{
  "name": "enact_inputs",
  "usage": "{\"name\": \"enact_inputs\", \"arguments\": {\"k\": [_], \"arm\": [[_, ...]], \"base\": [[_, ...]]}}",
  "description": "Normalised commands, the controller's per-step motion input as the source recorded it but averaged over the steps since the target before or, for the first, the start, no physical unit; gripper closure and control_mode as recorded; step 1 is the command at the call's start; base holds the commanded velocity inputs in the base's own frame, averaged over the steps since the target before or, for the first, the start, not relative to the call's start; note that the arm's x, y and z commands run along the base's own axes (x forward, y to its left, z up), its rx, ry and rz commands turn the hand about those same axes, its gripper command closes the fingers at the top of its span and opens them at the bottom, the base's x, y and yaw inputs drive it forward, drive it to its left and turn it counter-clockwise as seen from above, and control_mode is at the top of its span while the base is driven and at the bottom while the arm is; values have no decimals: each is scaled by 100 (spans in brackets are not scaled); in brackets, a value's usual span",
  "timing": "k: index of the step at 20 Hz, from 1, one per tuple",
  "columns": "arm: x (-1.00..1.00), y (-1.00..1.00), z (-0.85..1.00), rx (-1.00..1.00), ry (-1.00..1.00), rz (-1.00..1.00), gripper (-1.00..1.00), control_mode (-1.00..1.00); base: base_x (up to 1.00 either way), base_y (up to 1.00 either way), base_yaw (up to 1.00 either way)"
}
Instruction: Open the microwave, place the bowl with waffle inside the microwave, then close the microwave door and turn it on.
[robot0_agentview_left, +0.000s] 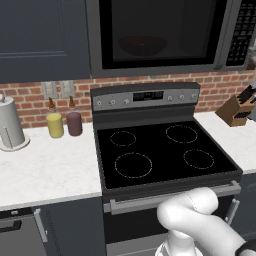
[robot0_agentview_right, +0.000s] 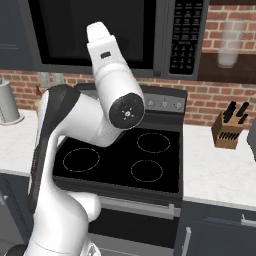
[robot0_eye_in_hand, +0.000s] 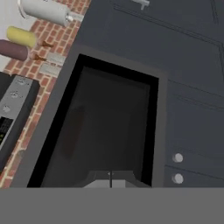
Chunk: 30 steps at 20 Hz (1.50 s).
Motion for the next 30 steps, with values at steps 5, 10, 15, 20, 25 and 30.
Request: {"name": "enact_inputs", "arguments": {"k": [5,10,15,20,25,30], "arm": [[-10,-46,-1,1,0,9,100,-100],[-6,-56,-19,2,0,4,100,-100],[0,-65,-27,7,0,0,100,-100],[0,-51,-21,3,5,0,100,-100],[9,-16,-26,0,3,0,100,-100],[34,0,-38,0,0,0,100,-100]], "base": [[0,0,0],[0,0,0],[0,0,0],[0,0,0],[0,0,0],[0,0,0]]}}
